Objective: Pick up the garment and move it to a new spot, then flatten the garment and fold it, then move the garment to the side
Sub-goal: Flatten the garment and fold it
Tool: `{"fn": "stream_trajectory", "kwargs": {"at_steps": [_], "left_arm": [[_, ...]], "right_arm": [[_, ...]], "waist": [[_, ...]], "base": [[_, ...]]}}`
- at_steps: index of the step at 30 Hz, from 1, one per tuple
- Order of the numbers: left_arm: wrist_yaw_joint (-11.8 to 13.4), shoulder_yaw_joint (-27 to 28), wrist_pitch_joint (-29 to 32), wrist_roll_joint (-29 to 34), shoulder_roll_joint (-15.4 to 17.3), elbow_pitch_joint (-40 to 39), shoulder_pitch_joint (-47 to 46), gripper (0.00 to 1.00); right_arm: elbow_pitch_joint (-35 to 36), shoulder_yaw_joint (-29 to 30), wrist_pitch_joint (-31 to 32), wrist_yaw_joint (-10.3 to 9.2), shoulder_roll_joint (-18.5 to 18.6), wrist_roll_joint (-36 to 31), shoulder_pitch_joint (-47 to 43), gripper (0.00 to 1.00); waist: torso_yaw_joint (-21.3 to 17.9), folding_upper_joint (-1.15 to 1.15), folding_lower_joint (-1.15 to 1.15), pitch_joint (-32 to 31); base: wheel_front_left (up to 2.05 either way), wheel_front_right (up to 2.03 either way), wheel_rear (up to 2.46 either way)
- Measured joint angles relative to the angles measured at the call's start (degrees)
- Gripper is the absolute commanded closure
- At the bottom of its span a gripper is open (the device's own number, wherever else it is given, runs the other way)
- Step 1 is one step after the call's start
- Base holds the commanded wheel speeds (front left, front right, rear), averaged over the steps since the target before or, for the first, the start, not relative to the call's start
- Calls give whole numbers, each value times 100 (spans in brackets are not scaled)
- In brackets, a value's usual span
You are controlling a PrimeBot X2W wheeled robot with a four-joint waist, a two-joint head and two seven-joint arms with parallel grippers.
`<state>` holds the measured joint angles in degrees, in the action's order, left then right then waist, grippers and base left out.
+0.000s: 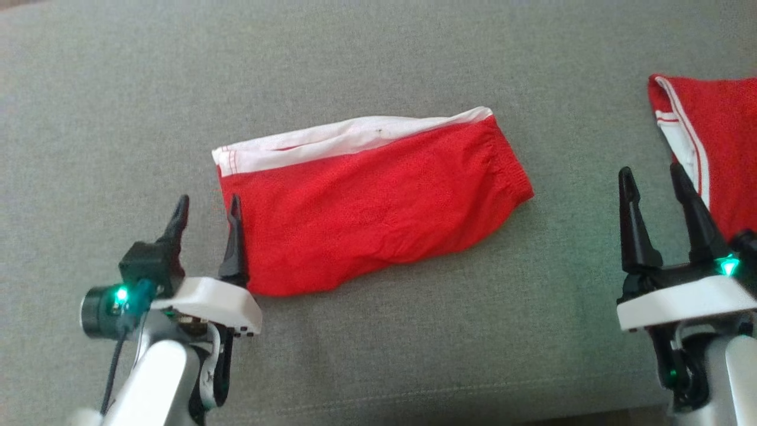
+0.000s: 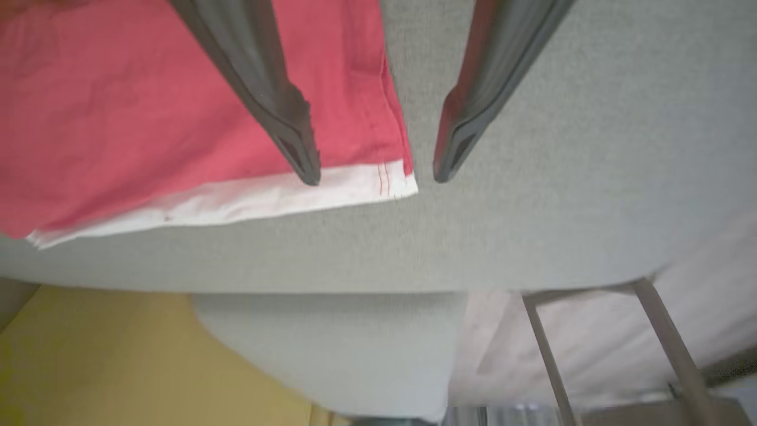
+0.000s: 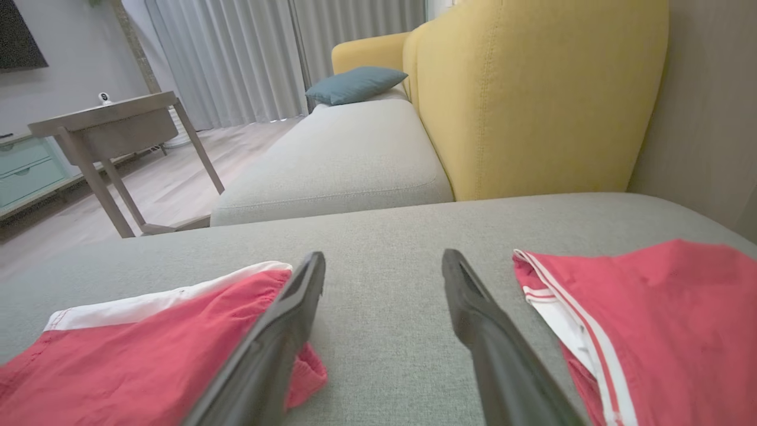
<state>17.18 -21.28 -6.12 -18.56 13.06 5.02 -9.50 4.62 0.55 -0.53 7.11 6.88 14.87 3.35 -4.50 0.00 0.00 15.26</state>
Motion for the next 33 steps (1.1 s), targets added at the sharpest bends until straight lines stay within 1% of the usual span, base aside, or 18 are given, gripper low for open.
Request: {"fn": "stream_trajectory", "kwargs": {"at_steps": [3,6,13,16,24,29,32,33], "left_arm": [[82,4,-471,200,1,-83,8,0],[151,4,-645,316,5,-214,85,0],[258,3,-717,387,27,-350,518,0],[302,-2,-734,387,27,-385,536,0],[303,-4,-733,386,34,-379,536,0],[300,-64,-725,386,14,-375,448,0],[281,-165,-726,387,-57,-365,249,0],[240,-208,-728,388,-90,-349,169,0]], "right_arm": [[90,11,112,0,-41,-89,-108,0],[144,29,167,0,-48,-132,-251,0],[226,45,337,0,-48,-134,-498,0],[253,55,368,0,-48,-134,-516,0],[263,85,412,0,-15,-135,-507,0],[63,-47,589,0,315,-115,-336,0],[-216,-387,813,0,612,46,44,0],[-310,-538,873,0,715,122,206,0]], "waist": [[0,0,0,-129],[-3,0,0,-269],[-9,0,0,-491],[5,0,0,-499],[64,0,0,-439],[199,0,0,-307],[339,0,0,-177],[397,0,0,-128]], "base": [[0,0,0],[0,0,0],[0,0,0],[0,0,0],[0,0,0],[0,0,0],[0,0,0],[0,0,0]]}}
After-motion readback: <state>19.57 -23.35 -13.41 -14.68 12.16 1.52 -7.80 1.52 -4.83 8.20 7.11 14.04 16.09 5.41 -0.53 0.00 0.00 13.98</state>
